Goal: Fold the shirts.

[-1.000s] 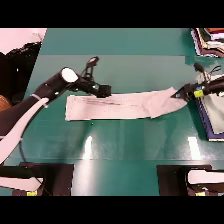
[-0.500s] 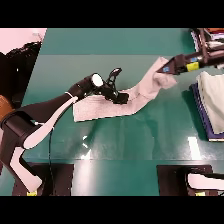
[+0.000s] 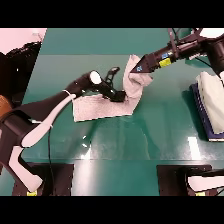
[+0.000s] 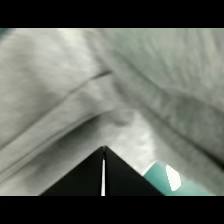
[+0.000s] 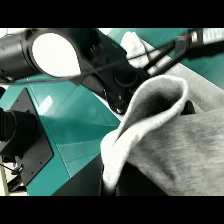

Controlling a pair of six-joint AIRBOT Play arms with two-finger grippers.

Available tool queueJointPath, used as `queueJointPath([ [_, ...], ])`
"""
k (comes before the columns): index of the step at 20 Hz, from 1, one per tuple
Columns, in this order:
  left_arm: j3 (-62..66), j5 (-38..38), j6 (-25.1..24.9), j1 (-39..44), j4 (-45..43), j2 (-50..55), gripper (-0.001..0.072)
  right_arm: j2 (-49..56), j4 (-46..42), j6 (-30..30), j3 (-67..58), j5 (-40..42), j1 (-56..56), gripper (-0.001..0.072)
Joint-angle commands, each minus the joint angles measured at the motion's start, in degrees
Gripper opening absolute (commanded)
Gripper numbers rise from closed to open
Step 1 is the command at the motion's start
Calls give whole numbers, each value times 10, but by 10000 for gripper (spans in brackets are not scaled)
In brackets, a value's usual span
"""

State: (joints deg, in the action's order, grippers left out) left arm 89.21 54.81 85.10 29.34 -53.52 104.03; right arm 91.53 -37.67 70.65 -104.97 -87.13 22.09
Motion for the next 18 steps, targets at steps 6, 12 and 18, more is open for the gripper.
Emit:
queueJointPath([
  [6, 1, 98, 45, -198, -213, -193, 21, 58, 2, -16, -22, 108, 134, 13],
  [12, 1, 113, 44, -310, -213, -312, 21, 143, 0, -57, -44, 269, 278, 550],
  [18, -6, 229, -2, -342, -206, -352, 21, 89, -216, -29, -71, 129, 201, 365],
])
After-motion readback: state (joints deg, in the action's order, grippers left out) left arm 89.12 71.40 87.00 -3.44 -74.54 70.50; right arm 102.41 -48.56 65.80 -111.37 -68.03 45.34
